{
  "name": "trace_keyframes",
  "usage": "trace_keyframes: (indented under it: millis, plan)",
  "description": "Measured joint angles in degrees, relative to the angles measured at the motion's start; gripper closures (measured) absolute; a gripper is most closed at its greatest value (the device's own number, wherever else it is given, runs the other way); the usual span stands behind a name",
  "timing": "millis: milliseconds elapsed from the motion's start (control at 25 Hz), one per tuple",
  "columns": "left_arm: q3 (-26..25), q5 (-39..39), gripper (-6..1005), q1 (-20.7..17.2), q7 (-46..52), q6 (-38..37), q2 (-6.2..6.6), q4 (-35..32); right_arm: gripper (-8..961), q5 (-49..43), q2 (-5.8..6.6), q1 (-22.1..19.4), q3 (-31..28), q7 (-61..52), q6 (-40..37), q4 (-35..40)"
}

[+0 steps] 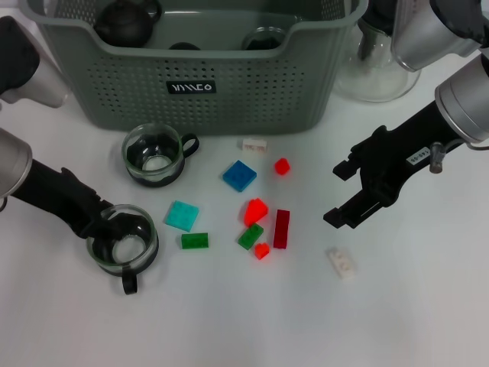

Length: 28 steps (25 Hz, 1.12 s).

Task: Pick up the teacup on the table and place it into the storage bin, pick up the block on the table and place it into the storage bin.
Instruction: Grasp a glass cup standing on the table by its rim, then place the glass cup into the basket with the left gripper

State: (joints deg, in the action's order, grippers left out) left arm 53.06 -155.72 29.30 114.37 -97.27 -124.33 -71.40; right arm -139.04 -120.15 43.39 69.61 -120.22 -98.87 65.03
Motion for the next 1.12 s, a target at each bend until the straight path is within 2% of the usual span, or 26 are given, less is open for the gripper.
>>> trace_keyframes:
  millis: [400, 560, 840, 960, 1120]
  plan:
    - [0.32, -0.28, 669, -0.01, 1.95, 3.1, 0.04, 1.68, 56, -0.01, 0.0, -0.08, 0.0, -0.08, 0.32, 0.12]
    - [1.22, -0.74, 898, -0.79, 3.03, 3.83, -0.07, 0.99, 57, -0.01, 0.0, -0.15, -0.01, -0.22, 0.52, 0.21]
    - [1.72, 1.91, 950, -2.68, 4.34, 2.11, -0.19, -2.1, 57, 0.0, 0.0, -0.18, 0.03, -0.21, 0.85, 0.31]
    - [-0.32, 5.6, 950, -3.62, 4.74, -1.39, 0.0, -5.25, 57, 0.0, 0.05, -0.32, 0.06, -0.18, 0.85, 0.26]
    - [-5.43, 10.53, 950, -4.25, 4.84, -7.05, 0.04, -9.57, 56, -0.01, 0.13, -0.33, 0.09, 0.14, 0.56, -0.08]
